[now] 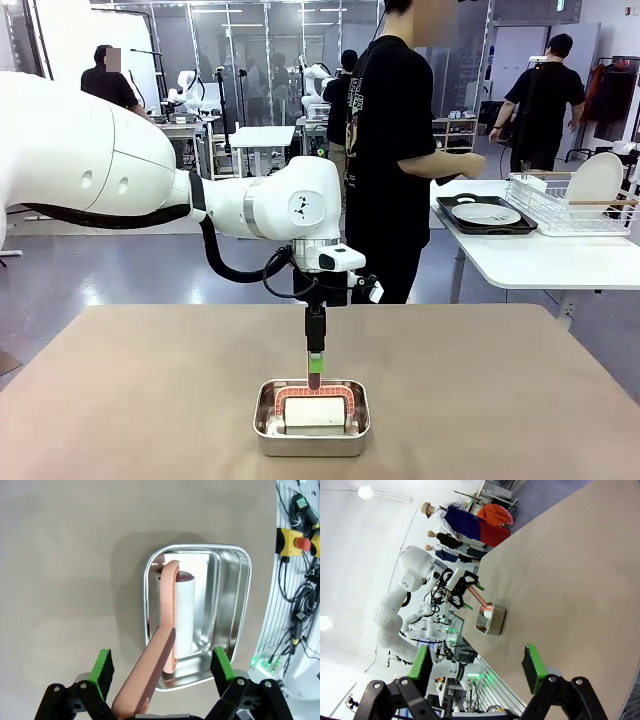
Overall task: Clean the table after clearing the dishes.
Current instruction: When the right (or left) Handle tray is removed, use the right hand (or left hand) to clean the right (or left) side of the table with the Lint Roller.
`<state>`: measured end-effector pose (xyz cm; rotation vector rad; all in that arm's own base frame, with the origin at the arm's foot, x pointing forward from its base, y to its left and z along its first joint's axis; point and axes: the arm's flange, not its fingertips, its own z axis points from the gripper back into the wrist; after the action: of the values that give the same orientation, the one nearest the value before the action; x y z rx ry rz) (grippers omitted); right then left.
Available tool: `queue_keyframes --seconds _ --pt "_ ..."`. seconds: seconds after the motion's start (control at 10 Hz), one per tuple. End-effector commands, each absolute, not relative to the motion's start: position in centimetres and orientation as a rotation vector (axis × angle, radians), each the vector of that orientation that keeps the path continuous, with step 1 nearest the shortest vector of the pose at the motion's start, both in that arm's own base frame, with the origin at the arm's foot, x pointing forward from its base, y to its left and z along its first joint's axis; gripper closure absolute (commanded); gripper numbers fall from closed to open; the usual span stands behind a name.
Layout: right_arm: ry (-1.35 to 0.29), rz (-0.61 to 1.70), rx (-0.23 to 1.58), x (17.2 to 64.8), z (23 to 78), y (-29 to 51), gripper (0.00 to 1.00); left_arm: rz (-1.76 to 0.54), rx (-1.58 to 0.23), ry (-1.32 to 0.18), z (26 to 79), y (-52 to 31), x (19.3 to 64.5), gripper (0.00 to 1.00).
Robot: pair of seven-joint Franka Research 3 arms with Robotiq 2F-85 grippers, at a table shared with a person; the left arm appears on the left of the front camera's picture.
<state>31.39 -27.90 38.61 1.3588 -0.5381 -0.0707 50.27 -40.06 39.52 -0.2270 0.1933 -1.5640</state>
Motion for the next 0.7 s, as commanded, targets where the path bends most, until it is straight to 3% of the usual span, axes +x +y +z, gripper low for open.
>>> queue_keyframes --seconds 0.0,0.6 --pt "-0.549 -0.069 1.365 30.97 38.91 -27.63 0.07 -1.549 -0.226 0.162 39.42 -39.25 49.44 0.08" --pt "-0.549 -0.069 1.365 30.97 38.91 -27.63 0.07 -1.556 -0.242 0.167 40.17 -39.45 49.57 0.65"
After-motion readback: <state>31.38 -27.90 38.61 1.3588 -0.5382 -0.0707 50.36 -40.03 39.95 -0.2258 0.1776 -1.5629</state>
